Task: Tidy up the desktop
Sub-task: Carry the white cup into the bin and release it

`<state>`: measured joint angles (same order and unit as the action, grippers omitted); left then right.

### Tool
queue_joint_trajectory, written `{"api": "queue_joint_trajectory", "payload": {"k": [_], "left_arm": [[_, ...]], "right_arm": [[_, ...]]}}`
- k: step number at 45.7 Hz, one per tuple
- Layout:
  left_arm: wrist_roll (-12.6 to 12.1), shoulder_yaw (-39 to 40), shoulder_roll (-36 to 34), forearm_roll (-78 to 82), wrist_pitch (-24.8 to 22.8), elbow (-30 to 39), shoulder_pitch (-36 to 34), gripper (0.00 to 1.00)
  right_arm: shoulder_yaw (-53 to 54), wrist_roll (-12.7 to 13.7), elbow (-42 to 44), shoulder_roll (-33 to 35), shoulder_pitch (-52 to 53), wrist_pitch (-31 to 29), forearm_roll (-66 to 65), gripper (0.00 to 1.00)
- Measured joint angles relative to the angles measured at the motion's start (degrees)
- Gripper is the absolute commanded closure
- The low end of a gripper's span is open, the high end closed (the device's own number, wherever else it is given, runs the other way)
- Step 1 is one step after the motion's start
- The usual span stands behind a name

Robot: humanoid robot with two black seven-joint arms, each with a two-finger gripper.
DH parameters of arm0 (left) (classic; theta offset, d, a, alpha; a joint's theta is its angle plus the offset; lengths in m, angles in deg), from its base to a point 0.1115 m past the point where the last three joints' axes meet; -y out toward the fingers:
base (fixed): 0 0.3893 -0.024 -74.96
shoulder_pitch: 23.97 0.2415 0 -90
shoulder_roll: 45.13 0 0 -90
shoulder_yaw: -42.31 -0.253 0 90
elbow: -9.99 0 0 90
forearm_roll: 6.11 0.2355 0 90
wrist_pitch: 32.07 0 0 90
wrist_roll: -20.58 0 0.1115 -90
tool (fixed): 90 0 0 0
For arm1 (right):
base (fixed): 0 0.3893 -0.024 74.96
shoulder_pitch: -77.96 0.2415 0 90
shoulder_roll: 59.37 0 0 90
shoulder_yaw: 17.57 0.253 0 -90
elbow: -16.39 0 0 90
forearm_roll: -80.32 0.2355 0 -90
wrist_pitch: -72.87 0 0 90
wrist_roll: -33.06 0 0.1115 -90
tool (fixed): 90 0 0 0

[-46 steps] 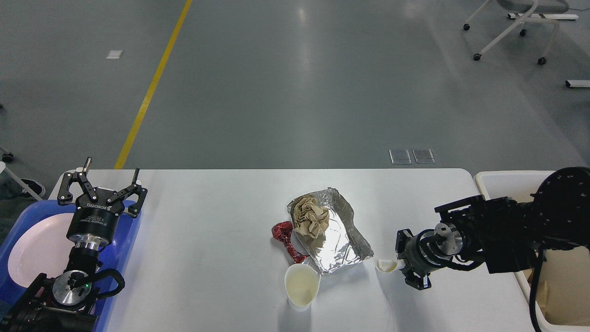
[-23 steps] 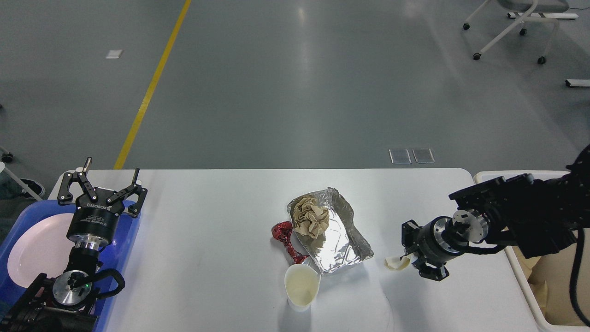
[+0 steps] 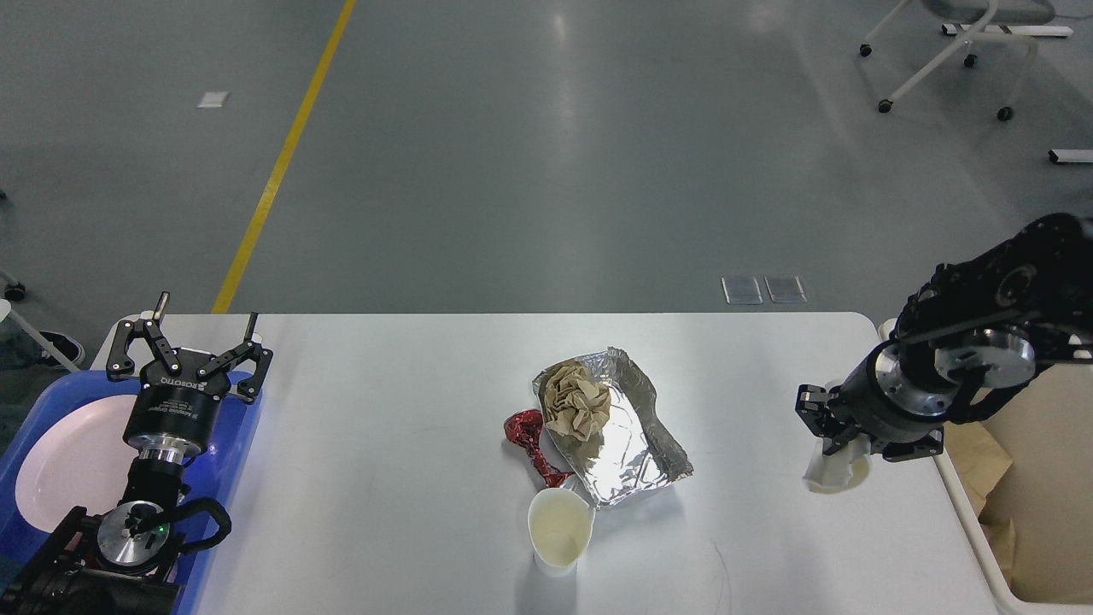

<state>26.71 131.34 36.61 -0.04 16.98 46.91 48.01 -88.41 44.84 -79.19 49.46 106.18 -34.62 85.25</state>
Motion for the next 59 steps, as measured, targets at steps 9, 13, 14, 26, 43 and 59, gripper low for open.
{"api": "queue_joint_trajectory", "payload": {"k": [9,13,14,26,43,59], "left_arm": [[0.0,0.0,0.0,0.0,0.0,0.0,0.0,0.04],[0.0,0.0,0.0,0.0,0.0,0.0,0.0,0.04],[0.0,0.0,0.0,0.0,0.0,0.0,0.0,0.04],[0.0,0.0,0.0,0.0,0.0,0.0,0.0,0.04],[0.0,0.0,0.0,0.0,0.0,0.0,0.1,0.04],[0.0,0.0,0.0,0.0,0.0,0.0,0.1,0.04]], "right_arm": [[-0.1,-0.1,-4.2,2.1,12.7,-8.9,-1.8,1.0],[0.0,0.0,-4.4,2.8,16.5,-11.8,-1.9,1.0],[0.0,0.0,-4.4,2.9,17.1,-12.2,-1.9,1.0],[0.2,0.1,-4.4,3.4,19.4,-13.0,-1.6,1.0],[-7.8,0.1,-0.2,9.5,13.7,-3.5,-1.7,1.0],[-5.6,0.1,23.9,20.9,-11.6,-0.5,-5.3,1.0]]}}
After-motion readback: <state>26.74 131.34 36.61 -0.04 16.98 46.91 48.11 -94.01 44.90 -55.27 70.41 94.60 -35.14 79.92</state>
